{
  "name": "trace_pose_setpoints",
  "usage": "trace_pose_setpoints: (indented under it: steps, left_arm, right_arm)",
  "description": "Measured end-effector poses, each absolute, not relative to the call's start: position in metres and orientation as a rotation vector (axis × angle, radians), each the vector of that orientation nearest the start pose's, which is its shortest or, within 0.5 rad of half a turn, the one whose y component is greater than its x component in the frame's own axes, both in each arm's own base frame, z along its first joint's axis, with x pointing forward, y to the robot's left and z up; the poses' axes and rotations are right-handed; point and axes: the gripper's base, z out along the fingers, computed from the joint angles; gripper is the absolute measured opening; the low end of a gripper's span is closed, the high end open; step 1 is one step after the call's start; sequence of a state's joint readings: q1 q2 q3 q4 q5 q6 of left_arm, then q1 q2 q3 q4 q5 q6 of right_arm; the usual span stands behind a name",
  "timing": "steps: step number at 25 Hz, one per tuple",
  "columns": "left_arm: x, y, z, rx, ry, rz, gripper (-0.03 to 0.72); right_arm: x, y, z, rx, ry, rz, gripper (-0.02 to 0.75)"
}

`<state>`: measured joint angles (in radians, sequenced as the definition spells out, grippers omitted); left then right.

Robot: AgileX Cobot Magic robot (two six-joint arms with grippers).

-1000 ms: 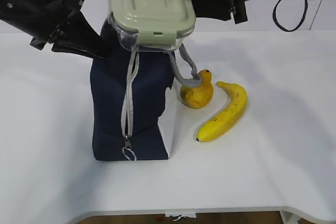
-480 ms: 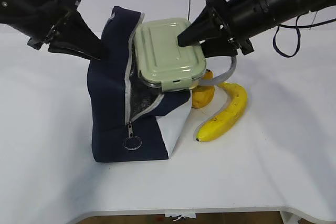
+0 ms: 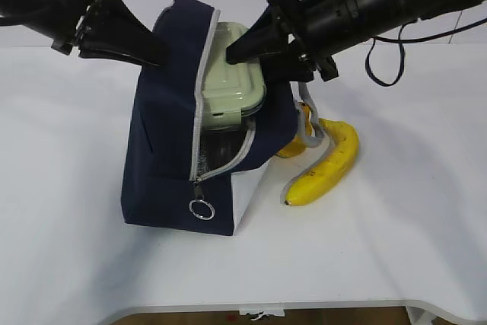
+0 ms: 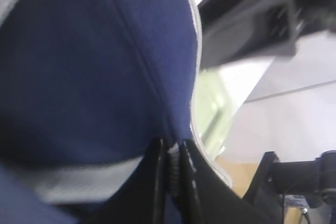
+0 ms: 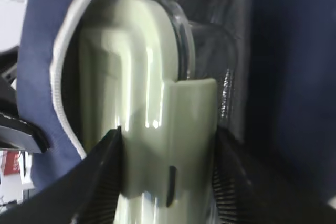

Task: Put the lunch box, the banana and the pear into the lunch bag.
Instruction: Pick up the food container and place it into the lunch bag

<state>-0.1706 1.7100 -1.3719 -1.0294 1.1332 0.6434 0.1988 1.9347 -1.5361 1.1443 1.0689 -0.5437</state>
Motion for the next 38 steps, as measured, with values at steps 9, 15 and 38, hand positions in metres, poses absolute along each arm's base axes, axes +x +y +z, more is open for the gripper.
trace_pose_setpoints:
  steps: [9,15,38]
  left_arm:
    - [0.333,-0.133,0.305,0.626,2.406,-1.189,0.018]
    - [0.332,-0.129,0.300,0.688,2.445,-1.110,0.018]
    - [0.326,-0.116,0.287,0.880,2.573,-0.888,0.017]
  right_arm:
    - [0.396,0.178,0.259,-0.254,2.429,1.293,0.362]
    - [0.401,0.185,0.241,-0.192,2.451,1.357,0.362]
    - [0.413,0.218,0.171,-0.107,2.563,1.306,0.365]
